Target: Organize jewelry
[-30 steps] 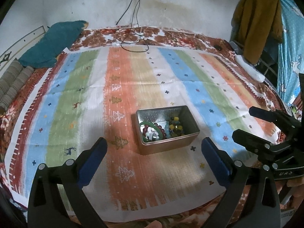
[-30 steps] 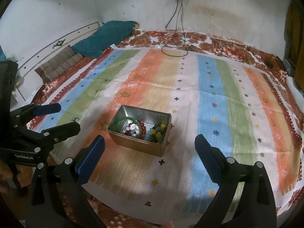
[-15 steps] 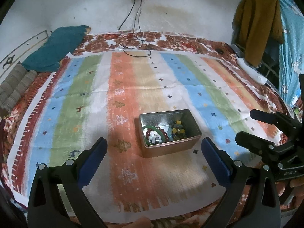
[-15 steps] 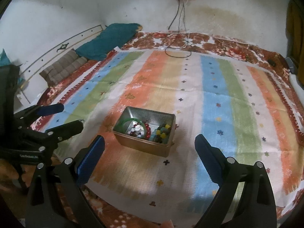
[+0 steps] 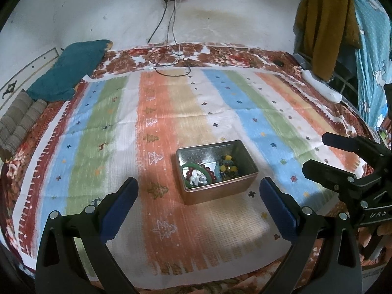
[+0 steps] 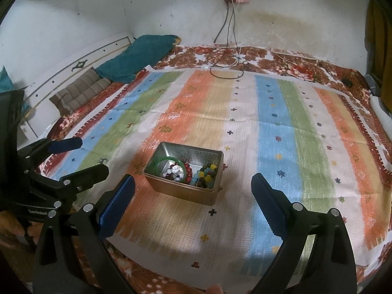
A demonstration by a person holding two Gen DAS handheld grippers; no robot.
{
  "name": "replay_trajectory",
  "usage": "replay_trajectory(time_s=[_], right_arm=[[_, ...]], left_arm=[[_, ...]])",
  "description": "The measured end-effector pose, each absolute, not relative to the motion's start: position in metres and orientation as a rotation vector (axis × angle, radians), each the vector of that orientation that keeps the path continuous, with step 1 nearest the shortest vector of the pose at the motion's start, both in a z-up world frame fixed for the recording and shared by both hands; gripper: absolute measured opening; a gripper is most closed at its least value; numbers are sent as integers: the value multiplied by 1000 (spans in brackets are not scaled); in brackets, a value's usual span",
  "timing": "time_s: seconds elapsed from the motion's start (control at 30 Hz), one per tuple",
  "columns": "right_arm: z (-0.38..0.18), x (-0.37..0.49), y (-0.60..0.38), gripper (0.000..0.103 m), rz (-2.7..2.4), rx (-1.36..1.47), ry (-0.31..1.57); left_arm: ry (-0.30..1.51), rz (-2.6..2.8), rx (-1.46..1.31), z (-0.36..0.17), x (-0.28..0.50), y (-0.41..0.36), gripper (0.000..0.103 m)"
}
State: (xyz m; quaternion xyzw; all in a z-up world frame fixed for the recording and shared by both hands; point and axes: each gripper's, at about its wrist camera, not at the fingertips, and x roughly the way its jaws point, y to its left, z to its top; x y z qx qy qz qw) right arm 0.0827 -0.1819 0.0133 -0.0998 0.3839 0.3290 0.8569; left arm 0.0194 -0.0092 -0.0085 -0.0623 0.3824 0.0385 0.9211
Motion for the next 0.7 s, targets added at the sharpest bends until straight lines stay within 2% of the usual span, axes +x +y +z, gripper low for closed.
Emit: replay_trajectory(time_s=[0.7], right_arm=[[14, 81, -189, 96, 724, -181, 806]], left_arm=[[740, 62, -83, -3, 15, -18, 97]])
